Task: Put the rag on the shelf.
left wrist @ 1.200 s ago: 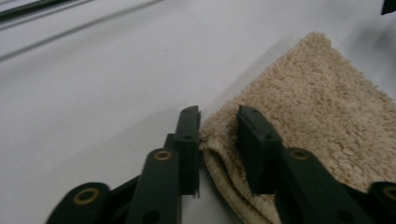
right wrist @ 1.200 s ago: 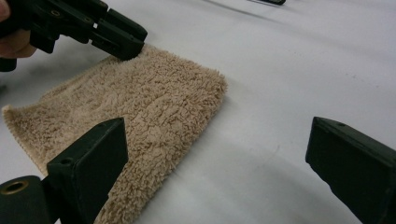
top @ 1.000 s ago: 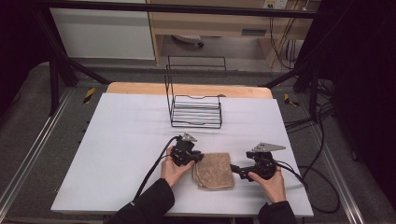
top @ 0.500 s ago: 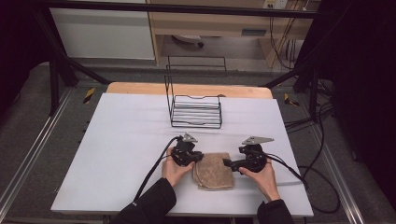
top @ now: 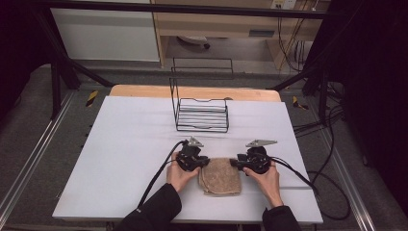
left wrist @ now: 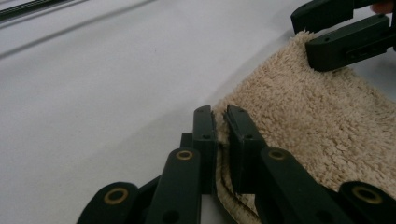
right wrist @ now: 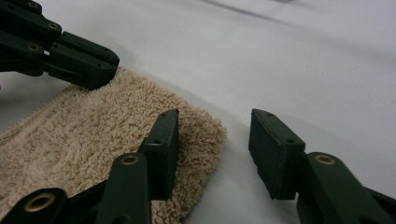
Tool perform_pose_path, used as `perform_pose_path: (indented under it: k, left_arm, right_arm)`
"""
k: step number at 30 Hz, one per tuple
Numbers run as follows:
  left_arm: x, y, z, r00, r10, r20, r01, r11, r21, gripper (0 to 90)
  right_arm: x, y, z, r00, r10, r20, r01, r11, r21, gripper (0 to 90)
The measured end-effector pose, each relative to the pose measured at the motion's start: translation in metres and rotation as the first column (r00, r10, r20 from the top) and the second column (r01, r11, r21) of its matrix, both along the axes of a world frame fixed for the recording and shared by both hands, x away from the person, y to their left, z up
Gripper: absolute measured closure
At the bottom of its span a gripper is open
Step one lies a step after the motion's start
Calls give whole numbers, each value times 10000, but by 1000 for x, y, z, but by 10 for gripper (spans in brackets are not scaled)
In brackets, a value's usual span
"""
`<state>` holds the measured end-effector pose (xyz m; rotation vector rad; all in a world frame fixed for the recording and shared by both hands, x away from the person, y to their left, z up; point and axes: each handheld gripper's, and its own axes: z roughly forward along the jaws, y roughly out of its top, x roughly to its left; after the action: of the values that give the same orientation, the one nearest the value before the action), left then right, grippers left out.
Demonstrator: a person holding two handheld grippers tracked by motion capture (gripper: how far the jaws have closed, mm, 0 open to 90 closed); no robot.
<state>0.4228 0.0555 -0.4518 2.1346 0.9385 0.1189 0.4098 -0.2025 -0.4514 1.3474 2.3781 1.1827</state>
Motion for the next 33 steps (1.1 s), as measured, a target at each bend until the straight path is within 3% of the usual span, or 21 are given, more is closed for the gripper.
perform_pose_path:
  k: [6,11,17,22,31,33]
  left_arm:
    - [1,1,0,9999,-18,-122,18,10000,-59,820]
    - [6,5,0,9983,41,-587,-66,9991,-419,835]
    - [4,6,0,9984,137,-550,-170,9980,-606,846]
    - [2,10,2,9989,181,-432,-220,9955,-920,849]
    - [-6,18,15,9998,144,-112,-160,9874,-1577,851]
    - [-8,20,19,9999,165,-14,-165,9859,-1667,851]
  right_arm:
    - [-1,3,-2,9995,-16,-319,23,9997,227,685]
    - [0,4,-2,9967,99,-800,-59,9987,511,822]
    - [-2,4,0,9970,27,-779,21,9981,615,851]
    - [-4,4,5,9991,93,-424,-66,9980,635,855]
    - [-13,2,20,9996,197,201,-219,9936,1109,857]
    - [-17,3,25,9980,318,543,-379,9924,1167,857]
